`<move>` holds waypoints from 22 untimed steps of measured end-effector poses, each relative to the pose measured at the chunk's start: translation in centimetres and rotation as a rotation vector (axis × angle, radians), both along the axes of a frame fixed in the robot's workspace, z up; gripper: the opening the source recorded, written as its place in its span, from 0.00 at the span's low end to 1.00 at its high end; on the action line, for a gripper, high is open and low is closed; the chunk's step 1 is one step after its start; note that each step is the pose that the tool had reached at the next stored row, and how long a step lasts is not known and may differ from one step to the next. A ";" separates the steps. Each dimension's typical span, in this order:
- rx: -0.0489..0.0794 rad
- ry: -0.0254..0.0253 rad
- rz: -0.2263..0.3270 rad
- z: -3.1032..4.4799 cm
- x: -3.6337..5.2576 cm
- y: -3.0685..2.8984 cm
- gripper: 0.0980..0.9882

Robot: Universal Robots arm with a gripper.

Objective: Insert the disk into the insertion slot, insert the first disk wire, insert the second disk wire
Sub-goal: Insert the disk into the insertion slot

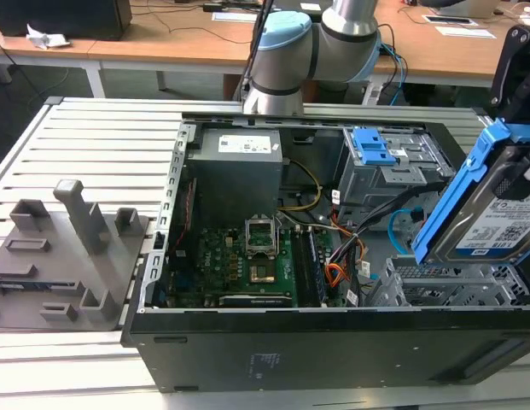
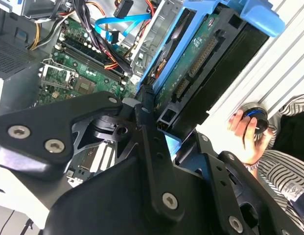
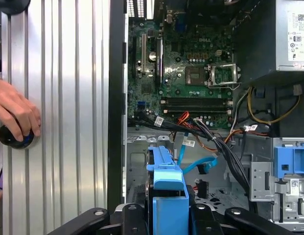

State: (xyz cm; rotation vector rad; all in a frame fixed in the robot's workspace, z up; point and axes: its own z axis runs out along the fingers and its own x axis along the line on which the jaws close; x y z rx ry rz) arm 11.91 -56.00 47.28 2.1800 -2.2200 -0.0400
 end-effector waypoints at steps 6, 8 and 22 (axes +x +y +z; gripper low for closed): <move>0.000 0.0000 0.000 -0.96 0.00 0.00 0.30; 0.000 0.0000 0.000 -1.35 0.00 0.00 0.30; 0.000 0.0000 0.000 -3.02 -0.01 0.70 0.30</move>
